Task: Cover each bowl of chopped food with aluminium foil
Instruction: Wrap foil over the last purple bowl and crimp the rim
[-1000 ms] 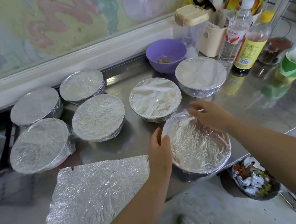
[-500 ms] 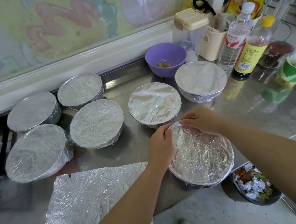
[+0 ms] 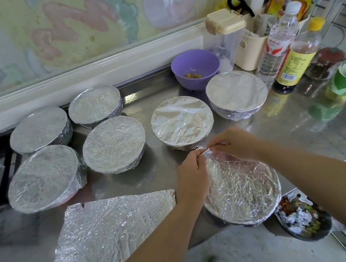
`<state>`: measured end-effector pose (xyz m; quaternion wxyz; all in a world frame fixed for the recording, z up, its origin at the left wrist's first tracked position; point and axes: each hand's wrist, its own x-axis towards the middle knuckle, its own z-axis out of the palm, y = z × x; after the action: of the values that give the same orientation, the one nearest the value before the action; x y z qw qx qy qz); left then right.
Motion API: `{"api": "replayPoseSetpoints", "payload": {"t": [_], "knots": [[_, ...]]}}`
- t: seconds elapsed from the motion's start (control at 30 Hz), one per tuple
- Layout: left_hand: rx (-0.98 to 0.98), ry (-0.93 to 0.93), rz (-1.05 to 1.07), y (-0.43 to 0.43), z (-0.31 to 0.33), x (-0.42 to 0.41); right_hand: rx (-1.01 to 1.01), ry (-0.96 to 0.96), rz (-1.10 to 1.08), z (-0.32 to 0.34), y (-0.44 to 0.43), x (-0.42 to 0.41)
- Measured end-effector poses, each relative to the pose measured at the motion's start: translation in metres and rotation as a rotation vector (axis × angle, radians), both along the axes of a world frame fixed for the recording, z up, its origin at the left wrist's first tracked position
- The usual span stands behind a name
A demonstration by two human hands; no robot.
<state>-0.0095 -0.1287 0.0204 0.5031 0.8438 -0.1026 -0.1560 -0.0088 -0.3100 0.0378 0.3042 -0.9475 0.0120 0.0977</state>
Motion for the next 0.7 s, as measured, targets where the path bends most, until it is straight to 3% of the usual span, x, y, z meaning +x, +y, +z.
{"api": "replayPoseSetpoints", "payload": {"t": [0.4, 0.53, 0.7], "knots": [[0.003, -0.038, 0.117, 0.002, 0.000, -0.003, -0.027, -0.092, 0.055, 0.000, 0.001, 0.003], [-0.084, 0.055, 0.252, 0.005, 0.004, -0.007, 0.115, -0.092, -0.337, 0.003, -0.007, -0.023], [-0.134, 0.215, 0.127, 0.009, 0.010, 0.007, 0.523, -0.136, -0.857, -0.006, 0.009, -0.072]]}}
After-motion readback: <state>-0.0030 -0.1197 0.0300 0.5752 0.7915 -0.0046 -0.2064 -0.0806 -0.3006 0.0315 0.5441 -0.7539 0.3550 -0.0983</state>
